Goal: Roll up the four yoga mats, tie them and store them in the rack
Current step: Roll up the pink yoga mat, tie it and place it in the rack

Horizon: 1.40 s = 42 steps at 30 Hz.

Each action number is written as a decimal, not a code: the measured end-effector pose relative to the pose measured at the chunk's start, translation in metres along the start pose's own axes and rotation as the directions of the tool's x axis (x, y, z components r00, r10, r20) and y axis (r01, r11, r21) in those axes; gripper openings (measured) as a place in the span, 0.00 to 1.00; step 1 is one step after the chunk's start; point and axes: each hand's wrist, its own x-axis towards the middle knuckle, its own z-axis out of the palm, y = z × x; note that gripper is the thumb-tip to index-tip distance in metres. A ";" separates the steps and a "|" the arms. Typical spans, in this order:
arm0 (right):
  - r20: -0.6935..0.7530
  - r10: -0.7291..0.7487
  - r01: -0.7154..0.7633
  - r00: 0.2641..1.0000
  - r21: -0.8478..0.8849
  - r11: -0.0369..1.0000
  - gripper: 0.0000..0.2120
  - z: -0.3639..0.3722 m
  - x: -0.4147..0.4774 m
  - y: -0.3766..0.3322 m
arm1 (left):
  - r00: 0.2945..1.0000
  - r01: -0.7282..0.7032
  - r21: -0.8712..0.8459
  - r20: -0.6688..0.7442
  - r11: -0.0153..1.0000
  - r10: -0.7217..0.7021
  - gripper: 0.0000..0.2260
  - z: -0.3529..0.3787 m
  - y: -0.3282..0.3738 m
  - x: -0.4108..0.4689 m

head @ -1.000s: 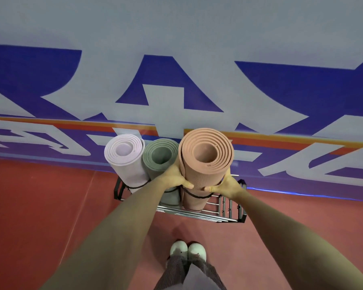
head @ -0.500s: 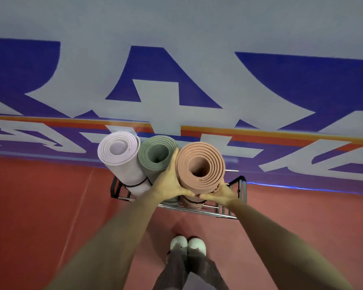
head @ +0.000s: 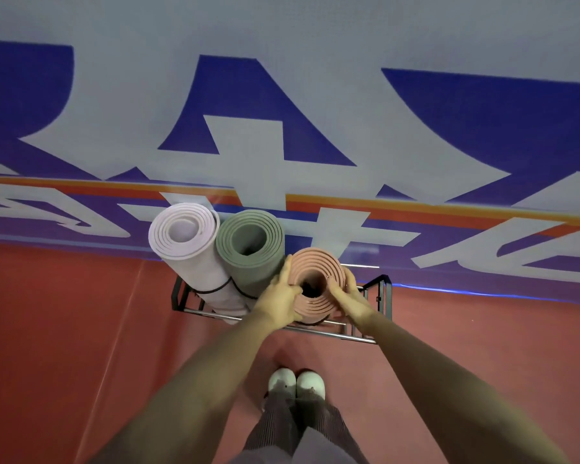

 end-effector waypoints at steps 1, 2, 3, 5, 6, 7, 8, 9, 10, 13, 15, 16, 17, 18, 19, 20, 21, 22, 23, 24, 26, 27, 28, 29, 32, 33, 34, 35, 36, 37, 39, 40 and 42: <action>-0.018 0.011 -0.011 1.000 -0.001 1.000 0.22 -0.001 0.004 0.003 | 1.000 0.009 -0.004 0.011 1.000 -0.009 0.23 0.007 0.000 -0.001; -0.001 0.025 -0.025 1.000 -0.094 0.995 0.23 -0.002 0.009 0.007 | 0.999 0.037 -0.011 0.031 0.999 -0.037 0.22 0.014 -0.002 -0.002; 0.028 0.049 -0.045 0.998 -0.120 0.992 0.25 0.000 0.015 0.015 | 0.996 0.069 -0.025 0.061 0.997 -0.068 0.22 0.020 -0.005 -0.004; 0.052 0.056 -0.044 0.997 -0.215 0.976 0.29 0.005 0.019 0.026 | 0.989 0.101 -0.012 0.106 0.995 -0.099 0.23 0.030 -0.011 -0.007; 0.049 0.045 -0.032 0.998 -0.243 0.970 0.30 0.007 0.024 0.033 | 0.988 0.111 -0.006 0.111 0.994 -0.110 0.24 0.033 -0.014 -0.005; 0.043 0.044 -0.033 0.998 -0.231 0.973 0.31 0.008 0.028 0.038 | 0.985 0.133 -0.009 0.114 0.991 -0.131 0.24 0.033 -0.014 -0.004; 0.037 0.058 -0.049 0.998 -0.218 0.975 0.32 0.010 0.033 0.042 | 0.981 0.153 -0.014 0.121 0.988 -0.151 0.25 0.037 -0.016 0.000; 0.033 0.061 -0.053 0.998 -0.218 0.975 0.33 0.010 0.045 0.054 | 0.977 0.174 -0.022 0.128 0.984 -0.170 0.24 0.038 -0.014 0.002; 0.038 0.081 -0.070 0.996 -0.230 0.971 0.35 0.009 0.057 0.067 | 0.973 0.180 0.002 0.143 0.984 -0.178 0.24 0.039 -0.013 0.006; 0.077 0.104 -0.069 0.992 -0.366 0.928 0.42 0.015 0.064 0.082 | 0.954 0.232 0.057 0.179 0.971 -0.239 0.28 0.055 -0.022 0.019; 0.056 0.127 -0.094 0.990 -0.396 0.913 0.45 0.018 0.045 0.064 | 0.939 0.267 0.046 0.213 0.963 -0.270 0.24 0.059 -0.026 0.022; 0.040 0.141 -0.113 0.989 -0.405 0.907 0.45 0.020 0.040 0.063 | 0.941 0.256 0.051 0.215 0.965 -0.261 0.22 0.059 -0.026 0.022; 0.044 0.126 -0.097 0.991 -0.409 0.907 0.46 0.021 0.036 0.060 | 0.943 0.247 0.048 0.216 0.968 -0.251 0.21 0.058 -0.027 0.022; 0.046 0.132 -0.102 0.990 -0.404 0.909 0.46 0.022 0.034 0.060 | 0.941 0.240 0.065 0.229 0.969 -0.248 0.20 0.060 -0.027 0.022; 0.061 0.130 -0.096 0.990 -0.391 0.915 0.46 0.023 0.033 0.061 | 0.940 0.247 0.070 0.223 0.966 -0.257 0.20 0.060 -0.027 0.021; 0.067 0.133 -0.099 0.989 -0.376 0.922 0.45 0.024 0.030 0.060 | 0.935 0.262 0.070 0.228 0.963 -0.271 0.20 0.060 -0.026 0.020; 0.075 0.131 -0.097 0.989 -0.344 0.934 0.45 0.025 0.029 0.060 | 0.935 0.261 0.069 0.229 0.963 -0.269 0.19 0.061 -0.026 0.019; 0.065 0.128 -0.101 0.990 -0.319 0.942 0.44 0.025 0.029 0.060 | 0.936 0.257 0.067 0.231 0.964 -0.266 0.19 0.061 -0.026 0.018; 0.056 0.122 -0.100 0.991 -0.304 0.947 0.42 0.026 0.027 0.058 | 0.937 0.251 0.070 0.234 0.966 -0.260 0.19 0.059 -0.024 0.017; 0.033 0.120 -0.104 0.992 -0.308 0.946 0.40 0.026 0.026 0.057 | 0.939 0.243 0.079 0.231 0.967 -0.255 0.19 0.057 -0.023 0.016; 0.001 0.089 -0.084 0.996 -0.331 0.940 0.35 0.024 0.025 0.054 | 0.942 0.234 0.091 0.226 0.968 -0.249 0.19 0.054 -0.020 0.015; -0.006 0.081 -0.078 0.997 -0.334 0.939 0.33 0.022 0.024 0.052 | 0.945 0.228 0.090 0.218 0.970 -0.242 0.19 0.052 -0.018 0.014; -0.009 0.087 -0.084 0.996 -0.347 0.934 0.32 0.021 0.025 0.051 | 0.948 0.230 0.088 0.205 0.969 -0.243 0.19 0.049 -0.015 0.013; -0.009 0.092 -0.089 0.996 -0.351 0.932 0.32 0.020 0.023 0.049 | 0.950 0.234 0.089 0.193 0.968 -0.248 0.19 0.048 -0.012 0.012; 0.006 0.116 -0.104 0.993 -0.393 0.914 0.33 0.014 0.023 0.057 | 0.950 0.245 0.080 0.181 0.966 -0.256 0.20 0.042 -0.005 0.006; 0.019 0.132 -0.112 0.991 -0.413 0.904 0.32 0.014 0.020 0.057 | 0.949 0.246 0.076 0.182 0.966 -0.256 0.19 0.040 -0.003 0.003; 0.029 0.134 -0.109 0.991 -0.428 0.897 0.30 0.017 0.015 0.053 | 0.950 0.246 0.071 0.181 0.967 -0.255 0.19 0.039 -0.001 0.000; 0.038 0.121 -0.091 0.992 -0.450 0.888 0.28 0.019 0.009 0.049 | 0.952 0.247 0.064 0.171 0.967 -0.255 0.19 0.037 0.002 -0.003; 0.049 0.099 -0.065 0.994 -0.472 0.879 0.26 0.021 0.003 0.044 | 0.954 0.250 0.051 0.155 0.967 -0.255 0.18 0.036 0.004 -0.007; 0.055 0.083 -0.046 0.995 -0.485 0.873 0.24 0.023 -0.002 0.039 | 0.957 0.253 0.039 0.139 0.967 -0.256 0.19 0.035 0.006 -0.010; 0.058 0.050 -0.015 0.997 -0.488 0.873 0.23 0.026 -0.007 0.034 | 0.961 0.257 0.013 0.104 0.966 -0.257 0.18 0.032 0.011 -0.017; 0.062 0.029 0.004 0.998 -0.486 0.874 0.23 0.028 -0.009 0.030 | 0.962 0.260 0.002 0.088 0.966 -0.259 0.18 0.031 0.015 -0.020; 0.061 -0.008 0.035 0.998 -0.460 0.887 0.23 0.031 -0.015 0.023 | 0.962 0.265 -0.020 0.069 0.964 -0.263 0.17 0.027 0.022 -0.025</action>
